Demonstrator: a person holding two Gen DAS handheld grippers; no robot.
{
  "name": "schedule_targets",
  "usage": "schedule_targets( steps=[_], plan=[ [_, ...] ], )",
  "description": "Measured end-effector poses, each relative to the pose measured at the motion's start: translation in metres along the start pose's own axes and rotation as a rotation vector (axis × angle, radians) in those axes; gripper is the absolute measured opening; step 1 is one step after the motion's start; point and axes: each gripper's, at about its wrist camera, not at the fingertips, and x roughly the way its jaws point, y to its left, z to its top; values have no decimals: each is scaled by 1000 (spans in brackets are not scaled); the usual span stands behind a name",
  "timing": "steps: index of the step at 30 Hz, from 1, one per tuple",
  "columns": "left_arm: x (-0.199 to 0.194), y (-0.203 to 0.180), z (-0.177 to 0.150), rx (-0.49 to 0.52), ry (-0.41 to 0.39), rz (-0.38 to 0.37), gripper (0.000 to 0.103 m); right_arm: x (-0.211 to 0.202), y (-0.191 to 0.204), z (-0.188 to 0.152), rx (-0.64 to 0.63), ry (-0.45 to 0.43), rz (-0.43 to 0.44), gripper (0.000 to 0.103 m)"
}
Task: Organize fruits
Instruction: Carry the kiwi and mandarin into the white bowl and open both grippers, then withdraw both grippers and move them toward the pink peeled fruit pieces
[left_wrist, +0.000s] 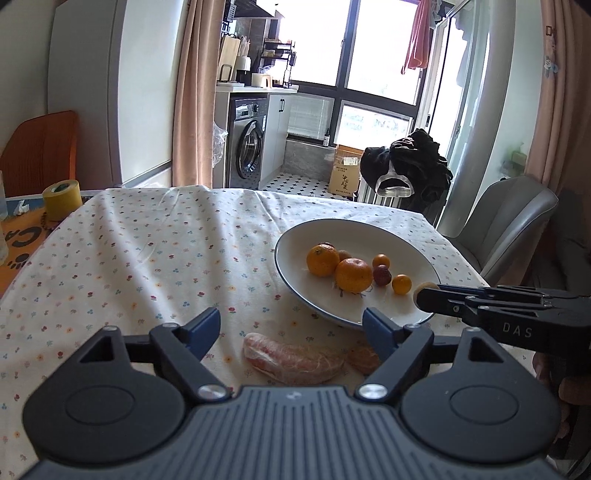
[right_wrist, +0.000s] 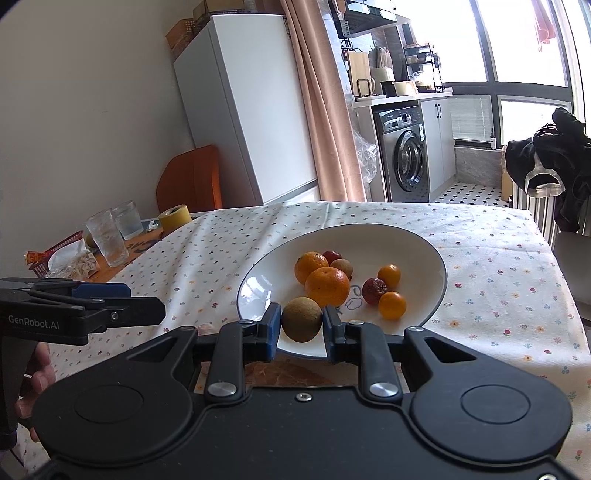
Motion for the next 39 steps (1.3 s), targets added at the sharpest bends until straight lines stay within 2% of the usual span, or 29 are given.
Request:
schedule_targets(
  steps=[8, 18, 20, 22, 25, 30, 39],
  plan=[
    [-21, 12, -14, -35, -17, 22, 83, 0, 5, 1, -12, -5, -3, 23],
    [-47, 32, -28, -147, -60, 79, 83, 8, 13, 10, -23, -18, -36, 23],
    [-54, 35, -31, -164, -73, 83, 83, 9, 13, 12, -5, -27, -56, 33],
    [-61, 37, -35, -175, -85, 82, 83, 7, 15, 13, -6, -35, -61, 37],
    [-69, 38, -44, -189, -78, 57, 83, 2, 22, 12, -25, -42, -53, 44],
    [-77, 35, -62, -224, -88, -1, 83, -3, 31, 7, -35, -33, -52, 44],
    [-83, 35, -78, -294, -114, -25, 83, -20, 40, 6, -51, -46, -72, 44]
  ],
)
